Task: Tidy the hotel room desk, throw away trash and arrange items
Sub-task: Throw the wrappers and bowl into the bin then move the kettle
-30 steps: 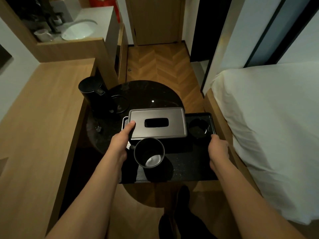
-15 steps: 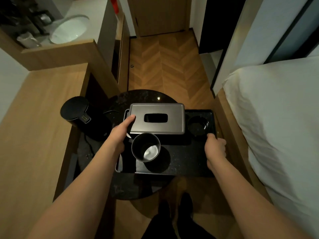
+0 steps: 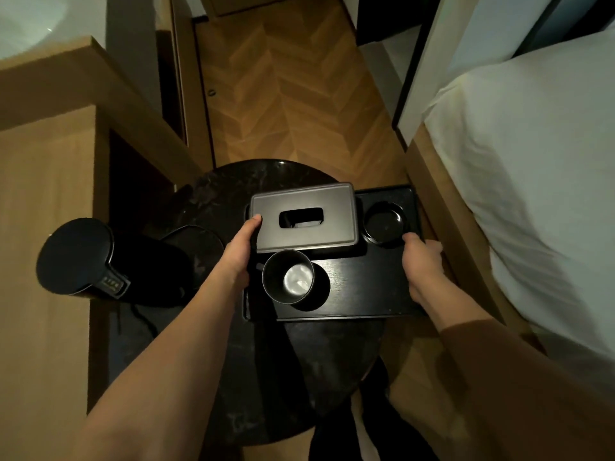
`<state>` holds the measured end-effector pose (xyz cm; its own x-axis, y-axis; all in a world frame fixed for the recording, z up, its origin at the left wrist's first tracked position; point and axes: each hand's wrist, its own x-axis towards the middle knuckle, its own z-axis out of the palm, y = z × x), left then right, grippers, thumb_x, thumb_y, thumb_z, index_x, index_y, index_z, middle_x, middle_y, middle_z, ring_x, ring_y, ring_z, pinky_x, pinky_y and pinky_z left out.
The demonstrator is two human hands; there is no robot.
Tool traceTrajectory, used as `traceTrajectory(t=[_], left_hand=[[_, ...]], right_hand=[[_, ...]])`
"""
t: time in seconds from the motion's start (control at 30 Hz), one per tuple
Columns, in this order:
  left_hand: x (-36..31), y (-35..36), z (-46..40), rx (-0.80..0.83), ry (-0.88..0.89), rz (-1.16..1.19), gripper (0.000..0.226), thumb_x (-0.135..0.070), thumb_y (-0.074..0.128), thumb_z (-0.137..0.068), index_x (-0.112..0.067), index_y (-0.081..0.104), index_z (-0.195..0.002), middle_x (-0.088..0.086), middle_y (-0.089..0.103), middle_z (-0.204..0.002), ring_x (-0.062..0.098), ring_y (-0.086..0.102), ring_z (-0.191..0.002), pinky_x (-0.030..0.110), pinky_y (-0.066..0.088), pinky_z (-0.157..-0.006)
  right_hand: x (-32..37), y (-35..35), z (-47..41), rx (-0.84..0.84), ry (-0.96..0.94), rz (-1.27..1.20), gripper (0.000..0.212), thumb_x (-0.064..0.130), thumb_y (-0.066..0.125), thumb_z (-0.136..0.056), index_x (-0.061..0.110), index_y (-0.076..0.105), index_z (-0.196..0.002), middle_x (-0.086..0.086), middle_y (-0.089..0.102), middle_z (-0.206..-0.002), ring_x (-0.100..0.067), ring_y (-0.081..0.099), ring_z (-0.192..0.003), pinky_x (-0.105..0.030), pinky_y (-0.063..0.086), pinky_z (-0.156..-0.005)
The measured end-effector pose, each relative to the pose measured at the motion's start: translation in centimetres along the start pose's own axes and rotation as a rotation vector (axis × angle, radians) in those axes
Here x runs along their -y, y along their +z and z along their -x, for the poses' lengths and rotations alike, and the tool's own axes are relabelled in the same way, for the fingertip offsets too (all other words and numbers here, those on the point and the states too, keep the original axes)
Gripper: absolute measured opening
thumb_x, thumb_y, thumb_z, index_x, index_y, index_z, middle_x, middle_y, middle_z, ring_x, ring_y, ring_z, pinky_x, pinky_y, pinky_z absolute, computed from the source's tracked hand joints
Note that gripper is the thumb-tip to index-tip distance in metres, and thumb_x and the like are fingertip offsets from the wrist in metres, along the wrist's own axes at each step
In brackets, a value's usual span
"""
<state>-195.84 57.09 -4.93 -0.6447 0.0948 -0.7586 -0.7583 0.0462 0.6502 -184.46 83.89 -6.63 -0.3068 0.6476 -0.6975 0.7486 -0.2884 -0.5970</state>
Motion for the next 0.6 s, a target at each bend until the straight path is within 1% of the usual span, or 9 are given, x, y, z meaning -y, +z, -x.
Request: traceTrajectory(t=[0.1,0.13,0.23,0.3,0.37,0.4,0.47,0.5,0.6], left_hand=[[-0.1,-0.8,-1.5,-0.025,-0.015,0.010,0.041,-0.054,0.054,-0.097,-0.023,0.067,-0.121,0.010,0.075,-0.105,0.023,0.072,-0.075,0.023,0.054,-0.052],[-0.3,-1.1,-2.1,-0.030,-0.023,0.000,0.045,-0.056,0.055,-0.096,-0.022,0.067,-0.123,0.011,0.075,-0.108,0.025,0.072,-0.079,0.025,0.055,-0.054],[-1.0,-1.9,-4.0,-0.046,-0.051,-0.014,0.054,-0.063,0.057,-0.091,-0.021,0.068,-0.123,0.013,0.075,-0.112,0.030,0.073,-0.093,0.034,0.057,-0.071],[-1.6,-2.2,-5.4,-0.075,-0.061,-0.003,0.057,-0.065,0.058,-0.087,-0.022,0.070,-0.122,0.012,0.076,-0.111,0.030,0.073,-0.096,0.037,0.057,-0.075],[-2.1,-2.7,-6.8,-0.113,-0.079,0.019,0.067,-0.071,0.065,-0.077,-0.024,0.069,-0.124,0.011,0.075,-0.113,0.031,0.073,-0.098,0.039,0.058,-0.076],[-2.2,-3.3,-7.6,-0.138,-0.099,0.025,0.078,-0.076,0.070,-0.067,-0.026,0.068,-0.126,0.010,0.073,-0.117,0.032,0.073,-0.099,0.042,0.059,-0.076],[-1.9,-5.1,-10.3,-0.202,-0.165,0.040,0.104,-0.087,0.078,-0.042,-0.031,0.066,-0.129,0.009,0.062,-0.134,0.036,0.071,-0.105,0.053,0.059,-0.080],[-1.3,-6.2,-12.2,-0.223,-0.191,0.038,0.109,-0.089,0.080,-0.034,-0.035,0.065,-0.128,0.008,0.057,-0.141,0.038,0.068,-0.109,0.058,0.057,-0.083],[1.0,-9.7,-17.7,-0.258,-0.249,-0.005,0.108,-0.094,0.075,-0.029,-0.045,0.065,-0.124,0.006,0.050,-0.147,0.042,0.059,-0.121,0.065,0.051,-0.087]], right_hand=[[1.2,2.0,-1.1,0.035,0.007,-0.013,0.084,0.057,0.048,-0.070,0.018,0.034,-0.142,-0.011,0.051,-0.136,-0.035,0.051,-0.119,-0.054,0.042,-0.102],[1.5,2.6,-1.4,0.044,0.010,-0.012,0.086,0.057,0.047,-0.069,0.019,0.033,-0.144,-0.011,0.051,-0.137,-0.035,0.050,-0.121,-0.054,0.042,-0.103],[2.6,4.4,-1.4,0.076,0.009,0.023,0.086,0.056,0.048,-0.073,0.019,0.029,-0.149,-0.011,0.047,-0.142,-0.036,0.048,-0.124,-0.053,0.041,-0.105],[3.2,5.5,-1.6,0.079,-0.004,0.044,0.087,0.056,0.047,-0.072,0.018,0.028,-0.149,-0.011,0.043,-0.146,-0.036,0.047,-0.125,-0.052,0.041,-0.105],[3.6,6.4,-2.0,0.078,-0.019,0.068,0.088,0.057,0.045,-0.071,0.018,0.030,-0.148,-0.012,0.044,-0.146,-0.036,0.049,-0.122,-0.052,0.043,-0.103],[3.8,6.8,-2.1,0.083,-0.025,0.080,0.086,0.056,0.045,-0.073,0.018,0.030,-0.148,-0.012,0.045,-0.146,-0.036,0.050,-0.121,-0.052,0.043,-0.103],[4.1,7.6,-2.3,0.097,-0.037,0.098,0.078,0.052,0.047,-0.083,0.016,0.029,-0.150,-0.011,0.045,-0.145,-0.036,0.048,-0.124,-0.051,0.041,-0.105],[4.2,8.0,-2.5,0.102,-0.042,0.107,0.075,0.050,0.048,-0.087,0.015,0.029,-0.150,-0.011,0.044,-0.146,-0.035,0.047,-0.126,-0.051,0.040,-0.106],[4.5,9.0,-3.2,0.102,-0.057,0.133,0.071,0.049,0.049,-0.088,0.014,0.032,-0.148,-0.010,0.044,-0.147,-0.034,0.046,-0.127,-0.052,0.040,-0.107]])
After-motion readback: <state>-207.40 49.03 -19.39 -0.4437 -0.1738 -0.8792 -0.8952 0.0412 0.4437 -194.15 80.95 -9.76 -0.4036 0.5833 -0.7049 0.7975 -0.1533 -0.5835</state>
